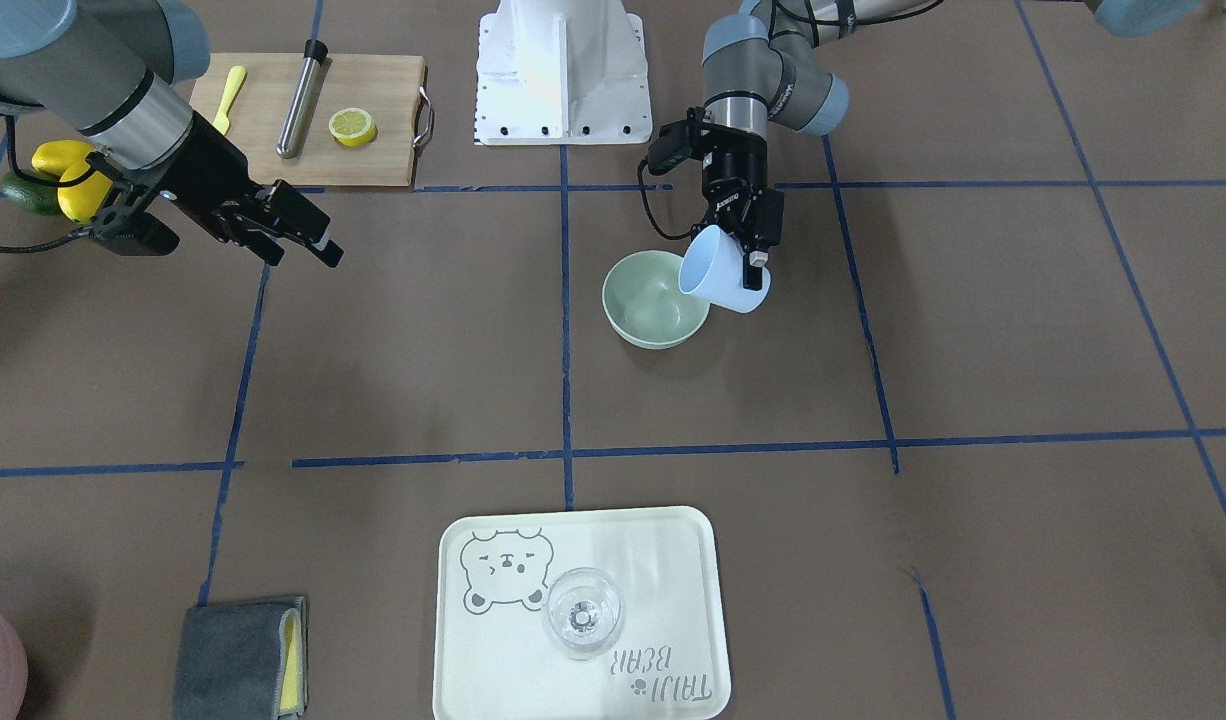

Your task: Pour ice into bowl

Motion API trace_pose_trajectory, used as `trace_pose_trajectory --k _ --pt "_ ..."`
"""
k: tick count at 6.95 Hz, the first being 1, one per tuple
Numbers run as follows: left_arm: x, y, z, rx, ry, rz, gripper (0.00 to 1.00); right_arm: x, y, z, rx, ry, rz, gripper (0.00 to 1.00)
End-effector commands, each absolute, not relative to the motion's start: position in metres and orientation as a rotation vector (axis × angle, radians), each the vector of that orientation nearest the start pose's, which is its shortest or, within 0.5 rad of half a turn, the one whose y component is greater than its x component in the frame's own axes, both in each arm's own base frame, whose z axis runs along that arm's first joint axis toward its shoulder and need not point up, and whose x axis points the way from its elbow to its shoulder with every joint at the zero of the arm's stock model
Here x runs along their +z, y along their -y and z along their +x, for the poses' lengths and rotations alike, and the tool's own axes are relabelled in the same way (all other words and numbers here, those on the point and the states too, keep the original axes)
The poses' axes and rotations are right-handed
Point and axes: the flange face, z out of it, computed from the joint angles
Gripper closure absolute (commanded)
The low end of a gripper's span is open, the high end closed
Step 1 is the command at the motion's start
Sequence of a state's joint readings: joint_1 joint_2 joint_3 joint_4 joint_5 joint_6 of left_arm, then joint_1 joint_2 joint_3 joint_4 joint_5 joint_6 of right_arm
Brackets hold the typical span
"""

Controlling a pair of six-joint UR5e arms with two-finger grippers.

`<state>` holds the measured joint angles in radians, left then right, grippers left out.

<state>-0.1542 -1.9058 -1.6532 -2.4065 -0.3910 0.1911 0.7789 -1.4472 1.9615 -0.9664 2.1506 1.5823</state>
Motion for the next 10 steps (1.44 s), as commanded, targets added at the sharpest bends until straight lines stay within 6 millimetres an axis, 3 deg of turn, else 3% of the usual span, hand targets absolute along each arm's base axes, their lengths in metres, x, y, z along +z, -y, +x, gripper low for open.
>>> trace_pose_trajectory --k 1,3,5,6,10 --pt "0.308 0.308 0.515 0.904 0.506 1.441 1.0 0.34 0.415 -0.309 0.37 1.199 -0.076 0.0" --pt "0.319 0.307 0.516 1.054 0.645 1.402 1.0 0.339 0.415 -0.309 0.379 1.202 -0.08 0.0" --pt "0.327 0.306 0.523 1.215 0.79 1.341 1.0 0.351 0.414 -0.307 0.399 1.18 -0.082 0.0" --pt "0.326 0.294 0.531 1.288 0.828 1.335 1.0 0.351 0.415 -0.307 0.4 1.179 -0.083 0.0" --pt "0.319 0.288 0.529 1.362 0.891 1.327 1.0 0.358 0.42 -0.311 0.408 1.167 -0.087 0.0"
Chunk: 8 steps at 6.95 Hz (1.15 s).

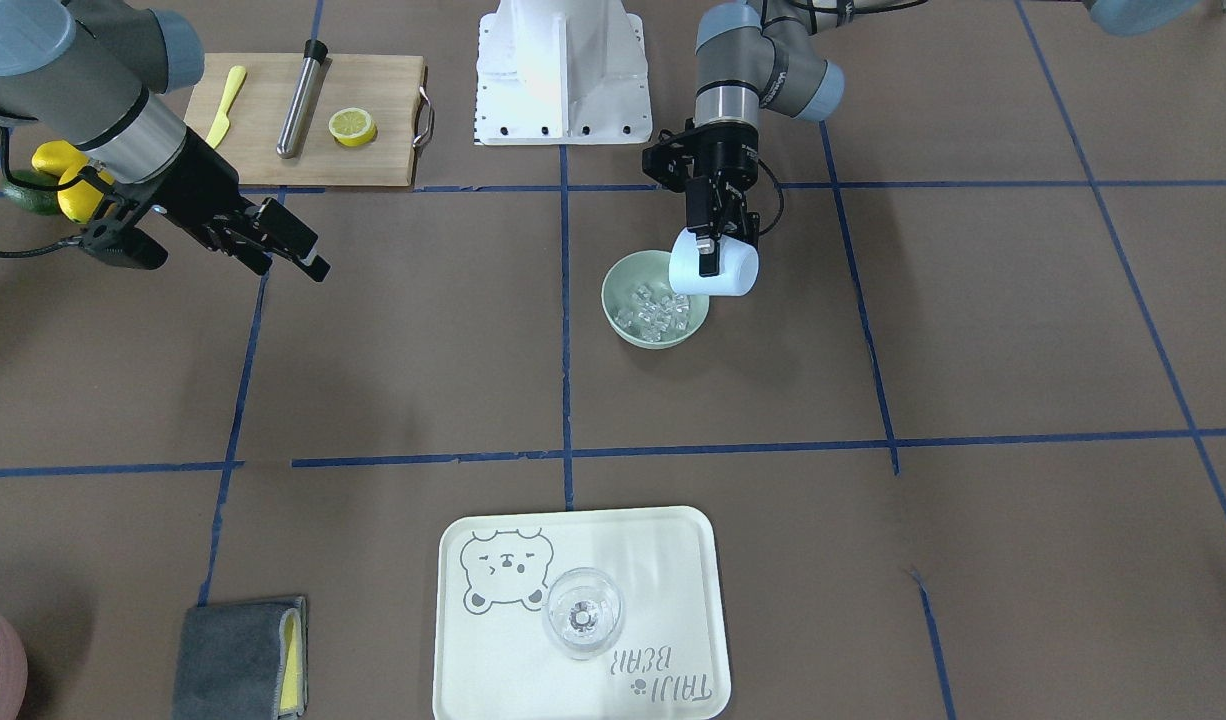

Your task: Pour ice into bowl

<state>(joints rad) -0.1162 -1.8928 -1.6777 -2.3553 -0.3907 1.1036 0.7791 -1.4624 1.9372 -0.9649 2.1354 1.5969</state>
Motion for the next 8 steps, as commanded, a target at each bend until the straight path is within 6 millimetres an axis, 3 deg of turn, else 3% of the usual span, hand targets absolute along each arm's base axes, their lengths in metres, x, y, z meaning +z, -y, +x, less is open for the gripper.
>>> trace_pose_trajectory --k 1,3,5,8 --pt "0.313 0.291 0.521 1.324 0.871 1.343 1.0 0.358 0.42 -0.311 0.41 1.167 -0.084 0.0" --pt "0.315 0.295 0.493 1.133 0.747 1.463 1.0 0.355 0.423 -0.306 0.416 1.173 -0.075 0.0" --pt "0.368 0.295 0.455 0.679 0.304 1.566 1.0 0.356 0.423 -0.305 0.414 1.172 -0.068 0.0" --pt "0.428 0.289 0.412 0.192 -0.184 1.54 1.0 0.35 0.428 -0.297 0.421 1.182 -0.046 0.0"
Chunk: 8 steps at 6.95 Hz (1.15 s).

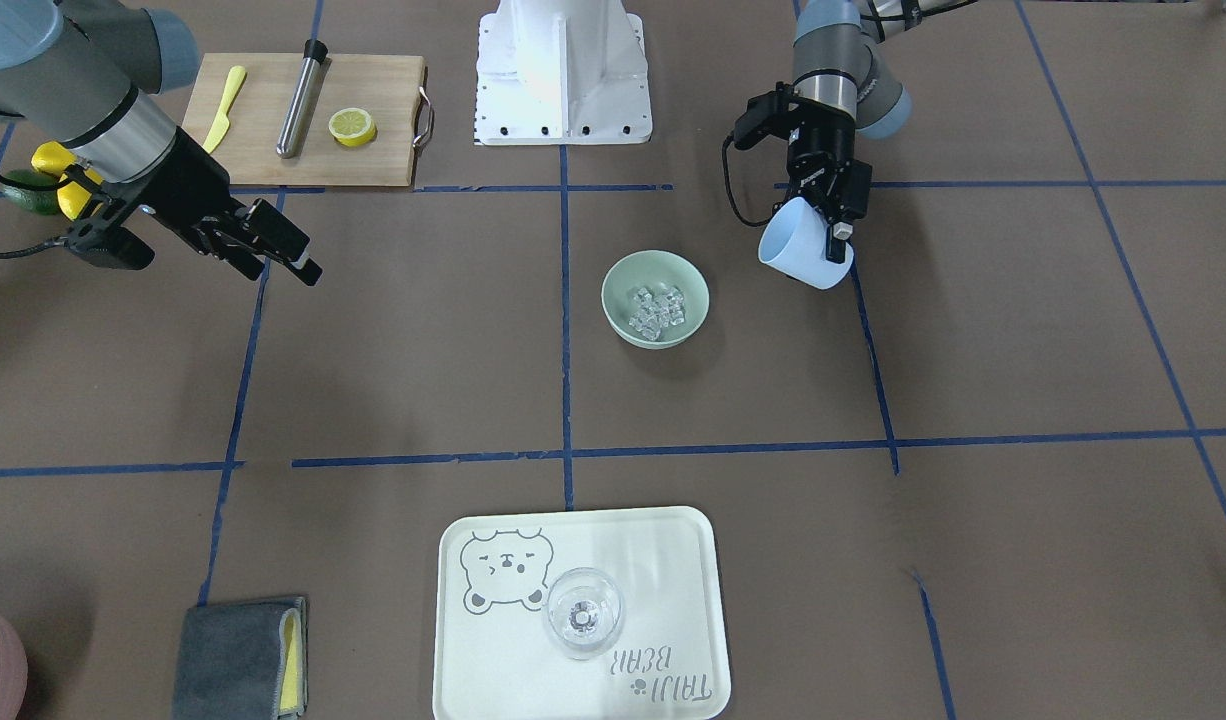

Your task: Pour ice into bowl

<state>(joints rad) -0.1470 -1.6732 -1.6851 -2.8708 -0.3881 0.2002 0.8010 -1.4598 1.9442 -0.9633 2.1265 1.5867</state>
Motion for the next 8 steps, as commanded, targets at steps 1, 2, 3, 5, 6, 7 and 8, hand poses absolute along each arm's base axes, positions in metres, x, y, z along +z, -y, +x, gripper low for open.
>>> trace_pose_trajectory --k 1,2,3,5,6,7,8 --pt "0.444 0.287 0.4 0.041 -0.327 1.507 1.0 0.349 0.429 -0.294 0.424 1.185 -0.043 0.0" --pt "0.455 0.286 0.394 -0.057 -0.429 1.47 1.0 0.348 0.429 -0.294 0.423 1.187 -0.039 0.0" --pt "0.478 0.284 0.377 -0.115 -0.469 1.436 1.0 0.344 0.428 -0.293 0.421 1.193 -0.036 0.0" --pt "0.501 0.282 0.36 -0.224 -0.553 1.387 1.0 0.337 0.424 -0.291 0.41 1.208 -0.029 0.0" --pt "0.518 0.28 0.35 -0.259 -0.57 1.363 0.99 0.334 0.424 -0.288 0.41 1.213 -0.025 0.0" --pt "0.526 0.28 0.346 -0.381 -0.67 1.316 1.0 0.333 0.424 -0.287 0.411 1.213 -0.024 0.0" --pt "0.543 0.278 0.335 -0.37 -0.648 1.308 1.0 0.335 0.425 -0.287 0.414 1.21 -0.024 0.0"
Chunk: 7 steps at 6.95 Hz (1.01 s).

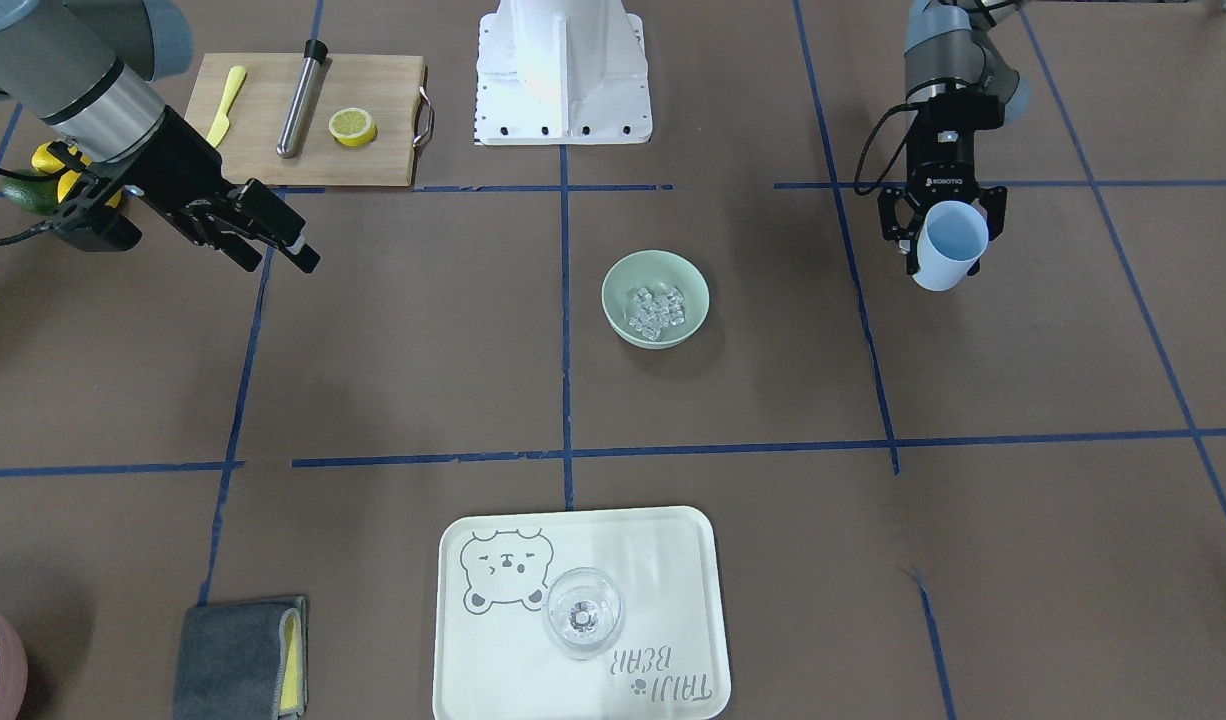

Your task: Pour ice into bowl

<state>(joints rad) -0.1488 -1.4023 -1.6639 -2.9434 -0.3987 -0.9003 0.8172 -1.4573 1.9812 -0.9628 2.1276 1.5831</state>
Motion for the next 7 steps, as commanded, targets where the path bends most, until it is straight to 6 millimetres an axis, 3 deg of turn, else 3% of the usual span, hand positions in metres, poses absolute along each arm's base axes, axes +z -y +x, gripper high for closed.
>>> trace_pose_trajectory --k 1,2,3,6,7 --pt "0.563 0.276 0.325 -0.358 -0.619 1.302 1.0 0.33 0.425 -0.285 0.41 1.22 -0.02 0.0" --pt "0.601 0.276 0.322 -0.38 -0.606 1.276 1.0 0.33 0.425 -0.284 0.413 1.219 -0.018 0.0" --pt "0.614 0.276 0.321 -0.403 -0.614 1.263 1.0 0.33 0.425 -0.285 0.412 1.218 -0.019 0.0" --pt "0.623 0.274 0.312 -0.459 -0.669 1.24 1.0 0.329 0.424 -0.285 0.409 1.221 -0.019 0.0" --pt "0.643 0.275 0.307 -0.438 -0.628 1.241 1.0 0.332 0.425 -0.287 0.411 1.214 -0.023 0.0"
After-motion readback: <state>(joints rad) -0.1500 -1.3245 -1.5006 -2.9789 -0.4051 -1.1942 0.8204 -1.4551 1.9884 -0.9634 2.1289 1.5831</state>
